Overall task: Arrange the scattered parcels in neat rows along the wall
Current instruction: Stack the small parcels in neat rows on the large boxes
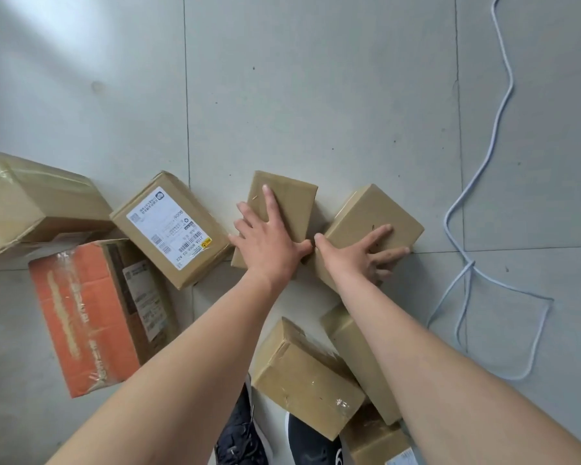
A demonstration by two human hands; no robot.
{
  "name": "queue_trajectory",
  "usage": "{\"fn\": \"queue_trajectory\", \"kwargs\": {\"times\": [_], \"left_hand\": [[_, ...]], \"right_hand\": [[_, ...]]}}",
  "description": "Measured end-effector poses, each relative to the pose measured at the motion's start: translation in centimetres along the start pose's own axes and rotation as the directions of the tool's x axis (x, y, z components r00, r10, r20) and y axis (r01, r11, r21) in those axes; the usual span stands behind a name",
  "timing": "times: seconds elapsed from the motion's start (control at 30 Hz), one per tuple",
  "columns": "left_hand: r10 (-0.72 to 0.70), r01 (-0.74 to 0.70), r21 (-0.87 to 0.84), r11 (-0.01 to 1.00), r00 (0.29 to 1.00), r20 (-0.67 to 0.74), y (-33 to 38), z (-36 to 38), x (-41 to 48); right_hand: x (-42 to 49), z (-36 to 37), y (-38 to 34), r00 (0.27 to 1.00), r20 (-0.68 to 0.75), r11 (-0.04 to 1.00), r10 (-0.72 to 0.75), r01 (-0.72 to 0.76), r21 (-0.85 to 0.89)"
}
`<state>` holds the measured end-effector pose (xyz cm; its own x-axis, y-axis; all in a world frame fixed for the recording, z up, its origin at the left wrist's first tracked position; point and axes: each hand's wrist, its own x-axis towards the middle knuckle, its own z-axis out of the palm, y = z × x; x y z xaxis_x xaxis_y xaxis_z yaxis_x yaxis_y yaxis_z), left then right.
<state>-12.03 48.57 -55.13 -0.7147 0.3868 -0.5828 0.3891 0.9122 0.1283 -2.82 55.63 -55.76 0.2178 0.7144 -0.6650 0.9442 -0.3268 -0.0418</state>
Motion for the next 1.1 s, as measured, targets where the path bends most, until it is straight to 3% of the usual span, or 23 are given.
{"fn": "queue_trajectory", "kwargs": {"times": [0.13, 0.23, 0.4, 0.53, 0.67, 0.8, 0.97, 1.1], "left_hand": [[-0.012, 0.009, -0.111, 0.994, 1.0, -0.026, 0.1, -1.4, -0.5], [-0.053, 0.041, -0.181, 0.983, 0.997, -0.062, -0.7, -4.6, -2.8], [-0.201, 0.177, -0.282, 0.943, 0.978, -0.059, -4.5, -13.3, -10.2], [-0.376, 0.317, -0.352, 0.881, 0.919, -0.114, -11.6, -22.1, -17.4], [-0.574, 0.455, -0.468, 0.758, 0.805, -0.147, -21.5, -29.0, -25.7], [-0.76, 0.593, -0.573, 0.566, 0.644, -0.084, -33.2, -30.2, -35.0], [-0.925, 0.702, -0.659, 0.27, 0.378, 0.024, -46.2, -23.9, -47.1], [-0.961, 0.74, -0.664, 0.106, 0.249, 0.124, -54.0, -16.3, -55.9]], "right_hand": [[-0.6, -2.1, 1.5, 0.975, -0.131, 0.979, -0.179, 0.163, -0.123], [-3.8, -5.2, 2.4, 0.929, -0.147, 0.923, -0.339, 0.299, -0.24], [-14.8, -10.4, 1.3, 0.821, -0.091, 0.765, -0.563, 0.477, -0.433], [-26.3, -13.0, -0.9, 0.72, 0.029, 0.61, -0.694, 0.609, -0.507], [-38.6, -11.4, -1.9, 0.569, 0.197, 0.385, -0.798, 0.734, -0.56], [-50.4, -6.4, 0.0, 0.409, 0.355, 0.179, -0.841, 0.828, -0.531], [-60.5, 2.3, 6.9, 0.18, 0.556, -0.097, -0.812, 0.896, -0.433], [-65.0, 9.1, 15.2, 0.082, 0.661, -0.261, -0.746, 0.877, -0.403]]}}
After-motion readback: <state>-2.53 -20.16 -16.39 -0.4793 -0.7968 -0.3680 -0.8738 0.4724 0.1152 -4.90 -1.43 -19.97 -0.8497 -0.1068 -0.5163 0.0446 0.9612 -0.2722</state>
